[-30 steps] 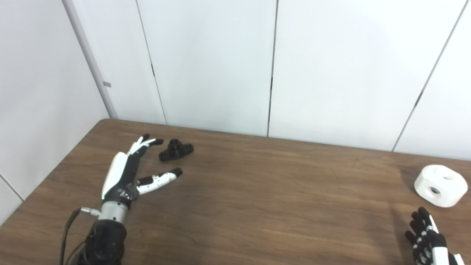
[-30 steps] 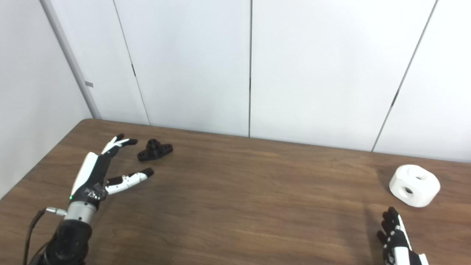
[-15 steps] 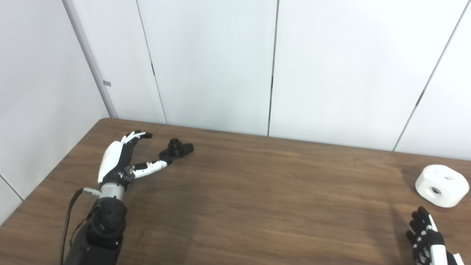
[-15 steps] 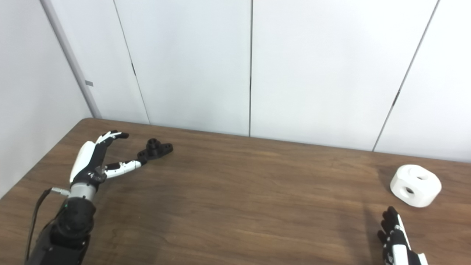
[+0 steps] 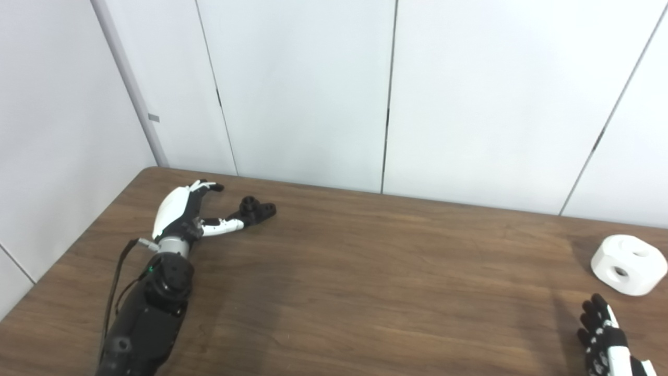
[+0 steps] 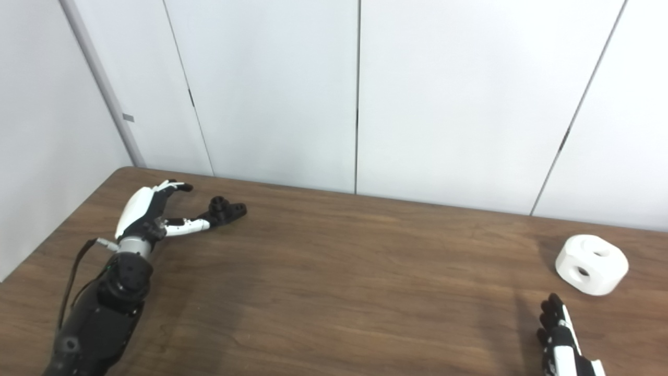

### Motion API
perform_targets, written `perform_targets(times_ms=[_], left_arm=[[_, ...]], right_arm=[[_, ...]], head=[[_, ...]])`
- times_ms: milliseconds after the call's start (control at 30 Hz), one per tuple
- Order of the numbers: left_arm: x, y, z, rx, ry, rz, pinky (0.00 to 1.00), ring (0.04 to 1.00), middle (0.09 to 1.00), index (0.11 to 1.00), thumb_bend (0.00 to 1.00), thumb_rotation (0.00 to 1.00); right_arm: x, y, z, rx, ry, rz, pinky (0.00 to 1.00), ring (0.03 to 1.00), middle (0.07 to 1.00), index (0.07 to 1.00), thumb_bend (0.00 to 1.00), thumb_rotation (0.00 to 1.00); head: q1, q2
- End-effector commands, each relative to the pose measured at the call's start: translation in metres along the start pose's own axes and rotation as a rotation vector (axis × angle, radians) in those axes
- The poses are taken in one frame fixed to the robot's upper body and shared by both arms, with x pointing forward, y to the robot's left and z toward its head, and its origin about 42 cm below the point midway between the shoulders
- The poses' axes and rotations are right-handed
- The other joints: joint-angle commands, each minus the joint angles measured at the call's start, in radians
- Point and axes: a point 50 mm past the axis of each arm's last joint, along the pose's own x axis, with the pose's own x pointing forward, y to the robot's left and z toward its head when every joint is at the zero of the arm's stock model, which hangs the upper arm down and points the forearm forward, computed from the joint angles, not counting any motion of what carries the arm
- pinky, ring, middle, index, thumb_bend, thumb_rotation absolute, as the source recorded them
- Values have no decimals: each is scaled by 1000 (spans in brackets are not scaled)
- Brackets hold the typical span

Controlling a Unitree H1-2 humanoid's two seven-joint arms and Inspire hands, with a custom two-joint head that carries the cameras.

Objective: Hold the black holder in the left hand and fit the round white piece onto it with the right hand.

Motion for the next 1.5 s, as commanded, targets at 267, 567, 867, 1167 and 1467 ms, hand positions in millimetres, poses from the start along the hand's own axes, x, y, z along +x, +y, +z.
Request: perform_targets(times_ms=[267, 567, 867, 1167, 1467], left_arm=[[39, 27, 29, 114, -38, 14, 1000, 1000, 975, 816, 926, 325], [54, 20, 32, 180, 4, -43, 1000, 1000, 973, 827, 950, 384], [61, 16, 27, 227, 21, -75, 1000, 1000, 966, 785, 930, 370], [59, 13, 22, 222, 31, -89, 1000, 1000, 952, 752, 921, 340], [57, 10, 22, 215, 31, -112, 1000, 1000, 938, 730, 921, 331]], right_arm=[[-4, 2, 5, -9, -21, -1, 1000, 994, 986, 1000, 609, 1000], [-5, 2, 6, 0, -21, 0, 1000, 997, 990, 1000, 596, 1000], [-5, 3, 7, 7, -13, -13, 1000, 998, 989, 1000, 586, 1000], [-6, 2, 8, 0, -13, -15, 1000, 996, 986, 1000, 572, 1000], [-7, 3, 8, -11, -11, -8, 1000, 998, 990, 1000, 558, 1000]], head=[[-3, 1], [-9, 2], [-11, 6], [-9, 10], [-12, 16]])
